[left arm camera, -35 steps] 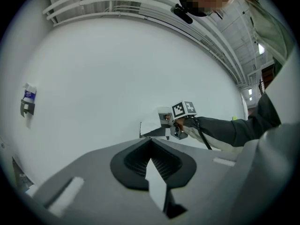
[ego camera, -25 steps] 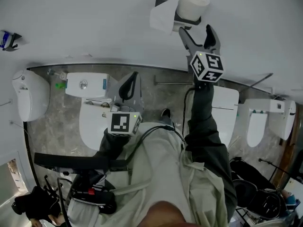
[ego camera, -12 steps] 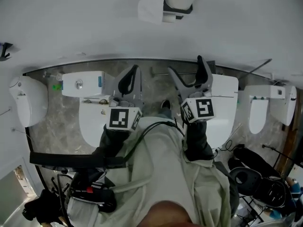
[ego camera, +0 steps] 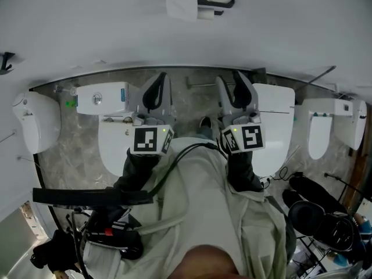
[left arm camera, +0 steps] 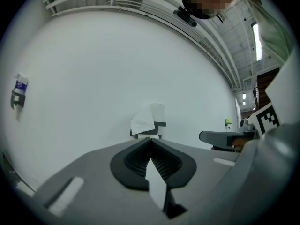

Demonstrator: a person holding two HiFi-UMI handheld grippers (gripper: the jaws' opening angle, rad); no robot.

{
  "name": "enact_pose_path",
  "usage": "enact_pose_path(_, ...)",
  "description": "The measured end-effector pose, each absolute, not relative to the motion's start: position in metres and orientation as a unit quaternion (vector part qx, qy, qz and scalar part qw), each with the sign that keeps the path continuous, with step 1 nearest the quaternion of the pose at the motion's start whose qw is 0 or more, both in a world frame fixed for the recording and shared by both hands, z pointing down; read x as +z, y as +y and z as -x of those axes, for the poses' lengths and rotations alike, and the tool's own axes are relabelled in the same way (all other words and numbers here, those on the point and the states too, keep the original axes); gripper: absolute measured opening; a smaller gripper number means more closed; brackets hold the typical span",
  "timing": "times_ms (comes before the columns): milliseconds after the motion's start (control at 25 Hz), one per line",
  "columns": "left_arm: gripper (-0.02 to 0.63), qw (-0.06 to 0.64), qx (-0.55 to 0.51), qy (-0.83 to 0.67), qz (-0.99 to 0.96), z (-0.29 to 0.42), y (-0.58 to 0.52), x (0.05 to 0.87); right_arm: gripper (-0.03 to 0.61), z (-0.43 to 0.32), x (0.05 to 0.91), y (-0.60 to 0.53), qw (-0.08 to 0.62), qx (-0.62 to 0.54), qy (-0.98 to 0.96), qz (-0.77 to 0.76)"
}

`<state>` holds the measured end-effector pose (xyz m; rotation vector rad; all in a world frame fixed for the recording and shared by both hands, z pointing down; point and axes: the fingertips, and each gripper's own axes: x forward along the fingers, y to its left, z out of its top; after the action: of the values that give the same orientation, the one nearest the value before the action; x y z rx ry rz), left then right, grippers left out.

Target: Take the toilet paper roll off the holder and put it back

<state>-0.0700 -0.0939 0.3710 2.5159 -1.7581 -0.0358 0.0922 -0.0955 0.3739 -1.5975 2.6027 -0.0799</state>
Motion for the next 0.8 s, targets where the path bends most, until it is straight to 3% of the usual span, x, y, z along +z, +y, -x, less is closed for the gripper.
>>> enact_pose_path(160, 0.006, 0.035, -0.009, -0.574, -0.818, 0.069, -0.09, 0.371, 0.002, -0.096, 0.366, -0.089, 0.049, -0.007, 0.851, 0.523)
enact_pose_path(800, 0.006, 0.036, 0.001, -0.563, -0.826, 0.057, -0.085, 0.378, 0.002, -0.094, 0.378, -0.079, 0.019, -0.001, 0.851, 0.524)
